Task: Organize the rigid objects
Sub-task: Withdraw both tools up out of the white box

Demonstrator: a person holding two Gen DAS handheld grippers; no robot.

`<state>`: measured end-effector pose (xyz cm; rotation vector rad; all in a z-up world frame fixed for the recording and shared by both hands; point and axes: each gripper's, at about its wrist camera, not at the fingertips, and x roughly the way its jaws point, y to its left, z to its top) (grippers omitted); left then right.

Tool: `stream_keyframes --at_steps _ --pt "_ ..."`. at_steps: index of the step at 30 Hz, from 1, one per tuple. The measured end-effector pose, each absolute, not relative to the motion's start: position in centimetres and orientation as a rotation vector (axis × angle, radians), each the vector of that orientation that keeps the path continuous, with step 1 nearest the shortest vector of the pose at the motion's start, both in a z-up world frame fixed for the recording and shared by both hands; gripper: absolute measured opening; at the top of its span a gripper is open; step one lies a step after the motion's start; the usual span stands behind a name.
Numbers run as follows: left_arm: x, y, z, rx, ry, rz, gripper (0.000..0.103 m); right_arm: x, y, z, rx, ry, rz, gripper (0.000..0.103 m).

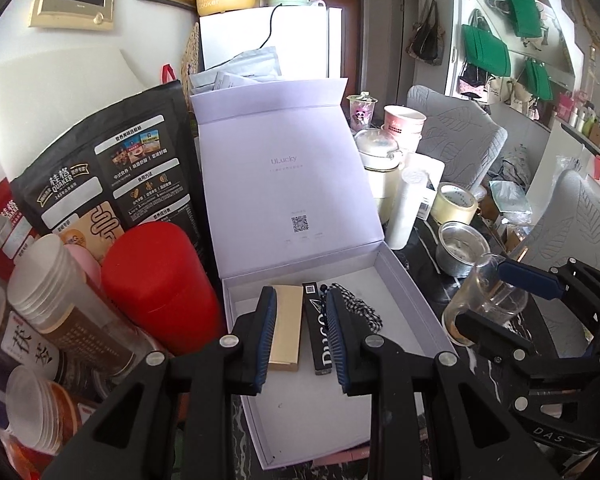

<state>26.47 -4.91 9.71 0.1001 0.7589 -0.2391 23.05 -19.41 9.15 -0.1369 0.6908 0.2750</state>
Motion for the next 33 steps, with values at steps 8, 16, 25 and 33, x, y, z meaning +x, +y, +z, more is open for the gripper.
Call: stream_keyframes --at_steps 8,16,25,33 --pt "23.3 -4.7 10.8 0.104 0.741 -0.228 0.026 19.5 -19.8 10.9 -0.147 0.651 0.256 0.066" --pt "20.2 -4.3 10.9 0.115 0.736 -0.221 0.026 16.0 -20.4 11.6 -0.138 0.629 0.236 0.069" --pt "16.8 -4.0 10.6 0.124 0.731 -0.222 0.026 12.5 -21.2 11.0 -0.121 0.637 0.212 0.069" --pt "14.6 -4.1 9.4 0.119 0.748 -0.241 0.081 9.8 -21.6 10.3 -0.113 0.642 0.199 0.069"
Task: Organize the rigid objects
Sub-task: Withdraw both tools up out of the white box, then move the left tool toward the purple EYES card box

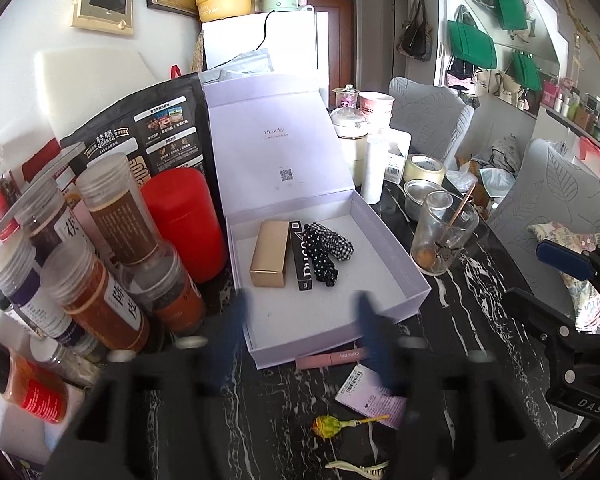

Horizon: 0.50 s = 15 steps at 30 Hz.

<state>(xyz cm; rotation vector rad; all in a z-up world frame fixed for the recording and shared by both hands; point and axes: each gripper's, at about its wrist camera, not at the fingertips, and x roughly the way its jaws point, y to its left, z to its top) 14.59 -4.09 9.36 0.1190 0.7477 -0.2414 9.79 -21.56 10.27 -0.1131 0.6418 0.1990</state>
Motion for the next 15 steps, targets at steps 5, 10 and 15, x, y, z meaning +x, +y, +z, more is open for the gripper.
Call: stream_keyframes --at_steps 5,10,15 --pt "13.3 -3.5 9.0 0.103 0.732 -0.238 0.103 8.6 -21.9 9.3 -0.105 0.658 0.189 0.069" --pt "12.4 -3.1 7.8 0.122 0.749 -0.215 0.103 7.6 -22.0 8.3 -0.091 0.668 0.186 0.069" --pt "11.8 -2.7 6.8 0.136 0.767 -0.218 0.103 6.7 -21.7 7.4 -0.093 0.682 0.188 0.069"
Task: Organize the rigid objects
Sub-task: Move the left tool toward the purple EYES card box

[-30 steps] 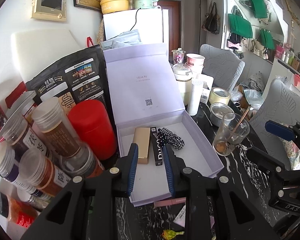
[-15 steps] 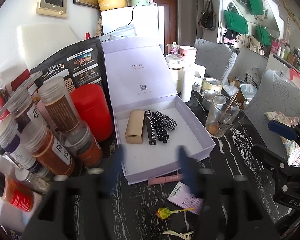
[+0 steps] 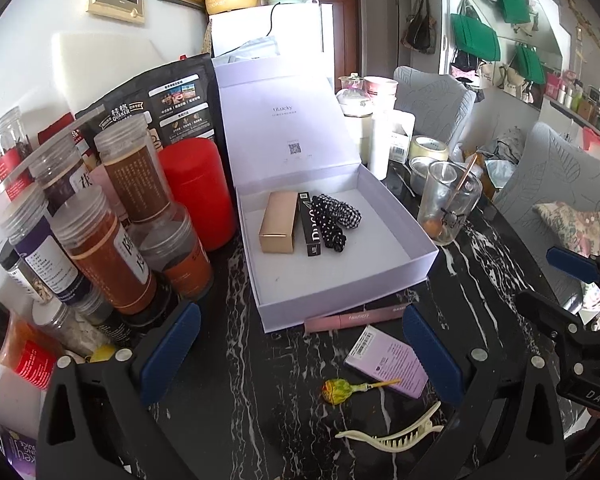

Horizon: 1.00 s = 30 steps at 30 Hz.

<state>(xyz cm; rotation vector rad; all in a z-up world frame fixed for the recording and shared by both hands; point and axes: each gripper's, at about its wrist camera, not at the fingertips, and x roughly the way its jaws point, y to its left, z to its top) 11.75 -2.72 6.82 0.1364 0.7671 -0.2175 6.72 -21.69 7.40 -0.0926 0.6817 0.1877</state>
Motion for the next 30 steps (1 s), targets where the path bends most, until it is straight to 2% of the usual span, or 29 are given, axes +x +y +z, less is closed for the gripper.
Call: stream_keyframes --at_steps 15,30 --pt "10.4 -3.3 3.3 0.135 0.832 -0.350 0.103 4.5 -21.6 3.4 -0.065 0.753 0.173 0.069" --pt "12.8 -7.9 -1.0 0.247 0.956 -0.561 0.103 3.7 -23.5 -1.0 0.022 0.856 0.169 0.069"
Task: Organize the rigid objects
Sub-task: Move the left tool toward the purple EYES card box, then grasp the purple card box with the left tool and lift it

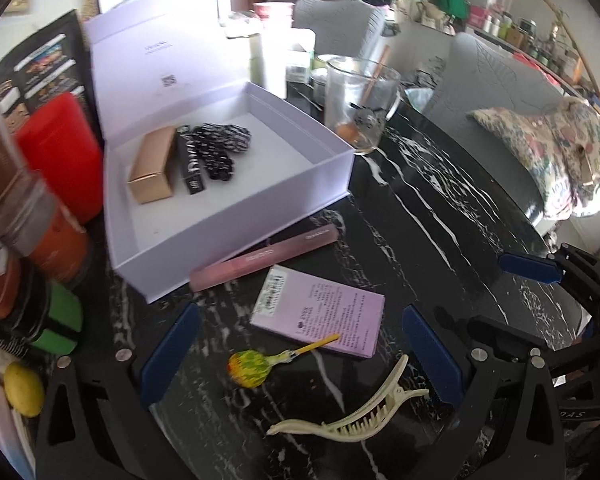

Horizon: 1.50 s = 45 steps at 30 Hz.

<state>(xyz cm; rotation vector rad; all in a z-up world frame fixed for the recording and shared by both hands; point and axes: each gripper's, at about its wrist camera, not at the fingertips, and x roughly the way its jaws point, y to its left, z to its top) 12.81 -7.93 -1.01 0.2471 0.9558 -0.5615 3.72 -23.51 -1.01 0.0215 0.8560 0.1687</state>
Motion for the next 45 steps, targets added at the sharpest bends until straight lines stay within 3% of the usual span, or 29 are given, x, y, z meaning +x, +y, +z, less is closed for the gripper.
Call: stream_keyframes --at_steps 19,29,40,42,43,45 --pt "15.6 -11.3 -5.3 0.346 1.139 -0.748 0.103 4.8 -25.2 -3.4 0.096 0.908 0.173 0.069" --pt "14.9 -12.7 -6.6 0.561 1.089 -0.710 0.103 5.1 -25.2 -4.0 0.112 0.925 0.177 0.069" --pt "16.4 -11.9 -7.4 0.458 1.139 -0.706 0.103 5.3 -25.3 -4.4 0.123 0.935 0.174 0.069" --pt "16.2 -11.5 -7.3 0.439 1.111 -0.703 0.101 5.2 -25.4 -4.5 0.122 0.934 0.174 0.069" --pt "16.2 -11.5 -7.0 0.432 1.099 -0.702 0.093 5.2 -25.4 -4.4 0.120 0.933 0.173 0.069" --pt "16.1 -11.1 -6.6 0.409 1.109 -0.705 0.093 5.1 -25.5 -4.4 0.118 0.932 0.171 0.069"
